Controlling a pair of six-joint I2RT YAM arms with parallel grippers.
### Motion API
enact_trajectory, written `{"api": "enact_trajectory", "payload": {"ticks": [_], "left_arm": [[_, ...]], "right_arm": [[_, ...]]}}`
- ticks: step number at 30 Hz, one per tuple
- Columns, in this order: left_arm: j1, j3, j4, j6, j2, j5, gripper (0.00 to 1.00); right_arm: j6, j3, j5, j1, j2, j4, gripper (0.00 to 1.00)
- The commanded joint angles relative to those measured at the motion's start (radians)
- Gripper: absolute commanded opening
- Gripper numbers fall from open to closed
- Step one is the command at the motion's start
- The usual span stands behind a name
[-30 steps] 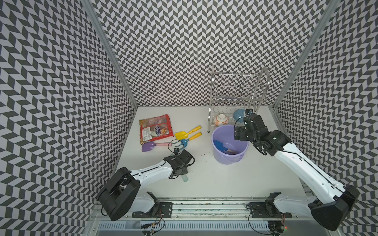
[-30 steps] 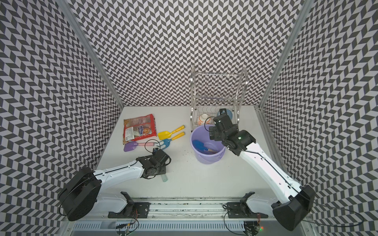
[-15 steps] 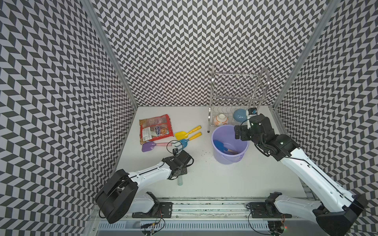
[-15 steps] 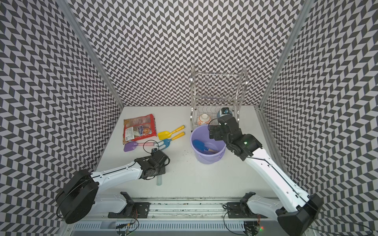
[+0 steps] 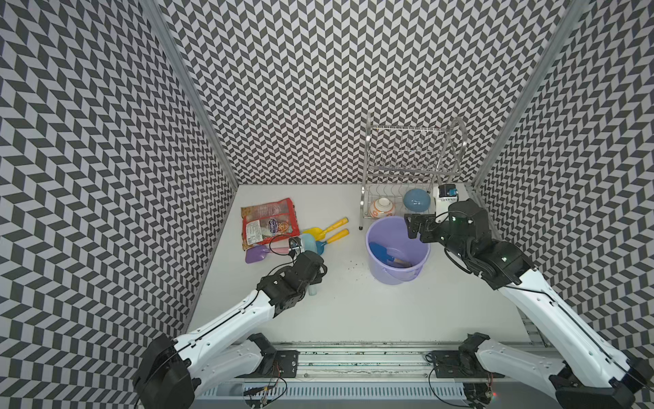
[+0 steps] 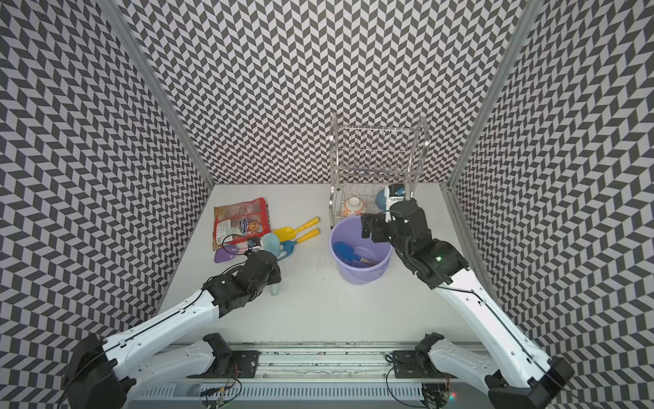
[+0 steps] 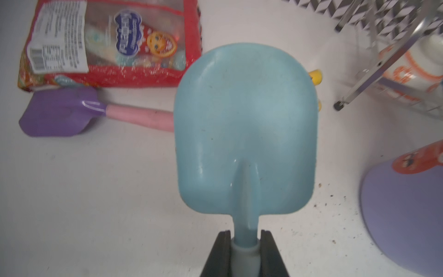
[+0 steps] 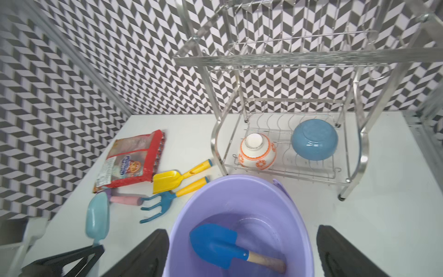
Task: Organize the gardening tools
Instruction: Pick up the gardening tool from the center of the board.
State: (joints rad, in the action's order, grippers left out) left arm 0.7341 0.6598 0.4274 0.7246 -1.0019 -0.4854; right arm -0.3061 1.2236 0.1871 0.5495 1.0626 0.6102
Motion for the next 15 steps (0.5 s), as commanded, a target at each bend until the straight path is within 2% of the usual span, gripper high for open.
{"api": "enact_trajectory", "payload": {"ticks": [1, 7, 11, 15], "left_arm": [[0.016, 0.01, -0.258, -0.151, 0.031, -0.044, 0.0], [0.033, -0.024, -0.652, -0.393, 0.024, 0.147, 0.0], [0.045, 0.014, -0.79, -0.503, -0.025, 0.25, 0.0], [0.064, 0.079, -0.855, -0.593, -0.103, 0.331, 0.0]], "right_arm": [[0.001, 0.009, -0.162, -0.014, -0.015, -0.092, 0.94], [0.007, 0.044, -0.372, -0.021, -0.012, -0.128, 0.84], [0.014, 0.086, -0.481, -0.022, 0.003, -0.129, 0.79], [0.027, 0.13, -0.533, -0.022, 0.022, -0.134, 0.77]]}}
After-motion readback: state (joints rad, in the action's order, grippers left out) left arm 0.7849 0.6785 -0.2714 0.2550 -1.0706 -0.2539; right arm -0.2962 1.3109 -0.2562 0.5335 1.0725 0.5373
